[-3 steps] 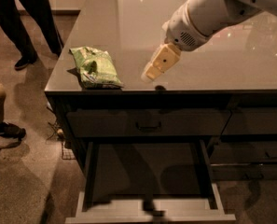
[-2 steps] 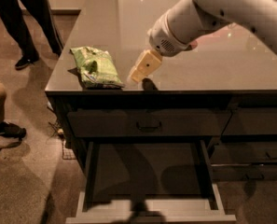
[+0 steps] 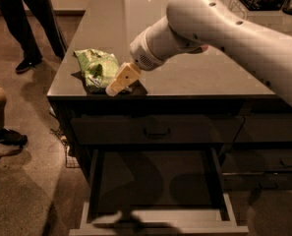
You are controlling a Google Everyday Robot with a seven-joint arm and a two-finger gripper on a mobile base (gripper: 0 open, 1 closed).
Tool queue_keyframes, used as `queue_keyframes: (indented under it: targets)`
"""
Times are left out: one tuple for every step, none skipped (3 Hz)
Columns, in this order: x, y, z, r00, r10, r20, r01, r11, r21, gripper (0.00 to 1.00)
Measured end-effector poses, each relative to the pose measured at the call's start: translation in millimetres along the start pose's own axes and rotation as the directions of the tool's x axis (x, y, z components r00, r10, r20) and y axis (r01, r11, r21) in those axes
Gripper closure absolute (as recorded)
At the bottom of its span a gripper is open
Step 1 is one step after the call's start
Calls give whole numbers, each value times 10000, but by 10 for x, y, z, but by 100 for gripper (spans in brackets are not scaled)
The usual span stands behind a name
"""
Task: Place green jalapeno chip bag into middle drawer
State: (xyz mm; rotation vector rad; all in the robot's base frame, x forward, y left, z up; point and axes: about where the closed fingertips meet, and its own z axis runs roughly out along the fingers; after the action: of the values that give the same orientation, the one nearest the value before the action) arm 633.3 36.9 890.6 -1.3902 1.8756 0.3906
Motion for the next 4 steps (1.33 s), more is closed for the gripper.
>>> queue_keyframes:
  targets:
    - [-63, 125, 260, 9999, 78, 98, -75, 9994, -346, 0]
    - [-69, 255, 454, 9998, 204, 61, -199, 9977, -653, 19]
    - [-93, 383, 588, 9996, 282, 93, -271, 9947, -996, 42]
    - [-115, 479, 573, 9991, 330, 249, -297, 9923, -1206, 65]
